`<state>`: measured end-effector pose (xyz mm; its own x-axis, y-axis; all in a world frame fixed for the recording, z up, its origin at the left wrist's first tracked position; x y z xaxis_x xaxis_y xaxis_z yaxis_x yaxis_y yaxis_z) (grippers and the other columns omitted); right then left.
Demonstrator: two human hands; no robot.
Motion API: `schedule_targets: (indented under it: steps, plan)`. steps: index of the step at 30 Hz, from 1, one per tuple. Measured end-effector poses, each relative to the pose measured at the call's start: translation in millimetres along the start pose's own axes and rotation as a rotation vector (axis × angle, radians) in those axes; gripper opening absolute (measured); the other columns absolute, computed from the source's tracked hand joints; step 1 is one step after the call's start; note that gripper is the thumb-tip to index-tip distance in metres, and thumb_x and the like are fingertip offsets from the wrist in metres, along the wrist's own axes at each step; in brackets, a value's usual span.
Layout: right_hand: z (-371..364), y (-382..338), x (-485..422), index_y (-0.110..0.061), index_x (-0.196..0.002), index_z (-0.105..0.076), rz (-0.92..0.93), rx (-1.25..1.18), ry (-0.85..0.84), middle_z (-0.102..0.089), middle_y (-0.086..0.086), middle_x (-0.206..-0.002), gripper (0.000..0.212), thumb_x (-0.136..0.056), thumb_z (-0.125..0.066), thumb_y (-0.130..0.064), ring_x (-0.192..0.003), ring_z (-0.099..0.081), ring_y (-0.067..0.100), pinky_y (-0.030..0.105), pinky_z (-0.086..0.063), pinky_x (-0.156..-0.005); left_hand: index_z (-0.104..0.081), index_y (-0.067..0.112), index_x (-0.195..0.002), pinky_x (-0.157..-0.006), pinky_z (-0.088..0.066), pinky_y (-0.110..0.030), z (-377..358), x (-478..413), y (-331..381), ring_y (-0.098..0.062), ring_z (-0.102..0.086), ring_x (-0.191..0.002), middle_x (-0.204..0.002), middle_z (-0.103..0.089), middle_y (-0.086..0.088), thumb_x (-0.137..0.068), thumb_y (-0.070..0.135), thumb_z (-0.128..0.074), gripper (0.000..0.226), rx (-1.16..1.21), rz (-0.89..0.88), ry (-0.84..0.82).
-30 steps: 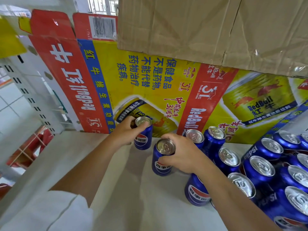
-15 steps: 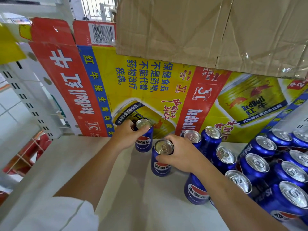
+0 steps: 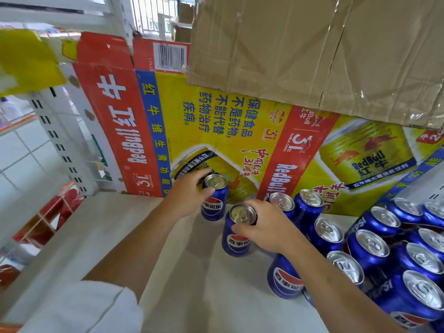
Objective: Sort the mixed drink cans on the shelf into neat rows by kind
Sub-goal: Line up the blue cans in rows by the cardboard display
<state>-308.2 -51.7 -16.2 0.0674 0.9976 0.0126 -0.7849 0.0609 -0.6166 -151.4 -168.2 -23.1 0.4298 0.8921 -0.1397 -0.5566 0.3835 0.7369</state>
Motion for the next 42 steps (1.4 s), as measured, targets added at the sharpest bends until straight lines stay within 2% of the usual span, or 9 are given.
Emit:
schedule_targets:
  steps: [3,6,15,20,22,26,31,35,42]
  plan:
    - [0,0,1,-0.026,-0.101,-0.063,-0.003,0.003,0.003,-0.066,-0.011,-0.095,0.03,-0.077,-0.072,-0.042,-0.084,-0.062,0.007,0.031,-0.055,-0.075,-0.071,0.011,-0.108,-0.075,-0.039,-0.022,-6,-11,5,-0.016,-0.061,-0.099,-0.109,-0.067,-0.002,-0.085,0.025,-0.071,0.027,-0.134,-0.062,0.041]
    - [1,1,1,-0.027,-0.1,-0.063,0.006,0.008,0.015,-0.066,-0.011,-0.094,0.03,-0.077,-0.072,-0.044,-0.085,-0.061,0.007,0.031,-0.054,-0.075,-0.073,0.01,-0.091,-0.071,-0.038,-0.024,-8,-13,3,-0.015,-0.059,-0.087,-0.096,-0.065,0.0,-0.078,0.031,-0.078,0.026,-0.14,-0.045,0.086]
    - [3,0,0,-0.024,-0.103,-0.061,0.016,-0.009,0.041,-0.064,-0.012,-0.094,0.035,-0.075,-0.075,-0.039,-0.082,-0.059,0.004,0.022,-0.047,-0.066,-0.074,0.009,-0.099,-0.071,-0.044,-0.024,-6,-7,8,-0.013,-0.062,-0.086,-0.097,-0.069,-0.001,-0.079,0.029,-0.078,0.029,-0.05,-0.032,0.09]
    - [5,-1,0,-0.023,-0.092,-0.065,0.053,0.007,0.034,-0.066,-0.009,-0.088,0.026,-0.075,-0.076,-0.039,-0.08,-0.06,0.006,0.029,-0.052,-0.07,-0.057,0.021,-0.134,-0.079,-0.048,-0.026,5,8,5,-0.007,-0.062,-0.104,-0.126,-0.065,0.0,-0.095,0.024,-0.058,0.039,-0.014,0.012,-0.045]
    - [6,-3,-2,-0.024,-0.089,-0.064,0.042,0.017,0.012,-0.065,-0.011,-0.085,0.023,-0.076,-0.076,-0.037,-0.078,-0.06,0.005,0.027,-0.051,-0.067,-0.051,0.022,-0.139,-0.084,-0.045,-0.017,8,18,-3,-0.008,-0.06,-0.112,-0.132,-0.06,-0.001,-0.097,0.02,-0.056,0.042,-0.039,0.008,-0.049]
    - [7,-17,-9,-0.026,-0.085,-0.062,0.068,0.08,-0.022,-0.062,-0.014,-0.078,0.022,-0.076,-0.077,-0.038,-0.072,-0.058,0.003,0.021,-0.039,-0.056,-0.057,0.019,-0.134,-0.068,-0.034,0.003,8,39,-16,0.0,-0.055,-0.1,-0.132,-0.059,0.006,-0.097,0.014,-0.056,0.038,-0.075,0.017,-0.098]
    - [-3,-35,-17,-0.028,-0.087,-0.063,0.1,0.006,-0.065,-0.062,-0.016,-0.078,0.02,-0.075,-0.079,-0.033,-0.071,-0.058,0.0,0.021,-0.039,-0.056,-0.06,0.023,-0.129,-0.076,-0.047,-0.016,11,50,-9,0.001,-0.063,-0.093,-0.116,-0.066,0.009,-0.094,0.012,-0.059,0.037,0.051,0.015,-0.088]
    - [-14,-40,-25,-0.02,-0.086,-0.067,0.109,-0.002,-0.04,-0.068,-0.006,-0.08,0.026,-0.07,-0.081,-0.034,-0.071,-0.063,0.009,0.025,-0.045,-0.056,-0.065,0.022,-0.123,-0.072,-0.049,-0.012,8,51,1,0.009,-0.063,-0.087,-0.102,-0.068,0.016,-0.092,0.014,-0.063,0.031,0.138,-0.008,-0.088]
    - [-17,-42,-31,-0.018,-0.085,-0.069,0.111,0.012,0.005,-0.068,-0.002,-0.077,0.024,-0.072,-0.08,-0.034,-0.067,-0.062,0.011,0.027,-0.046,-0.055,-0.07,0.024,-0.114,-0.085,-0.056,-0.041,4,51,2,-0.009,-0.067,-0.096,-0.102,-0.073,0.008,-0.088,0.019,-0.068,0.026,0.188,0.022,-0.048]
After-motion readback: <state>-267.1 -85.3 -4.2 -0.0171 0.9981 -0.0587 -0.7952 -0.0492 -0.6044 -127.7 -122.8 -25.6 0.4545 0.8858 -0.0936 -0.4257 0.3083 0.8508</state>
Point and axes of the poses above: each hand's wrist, its own x-axis away from the middle knuckle, its own z-axis out of the back of the hand, y = z × x, the point moved 5 cm from there along -x, towards the middle knuckle
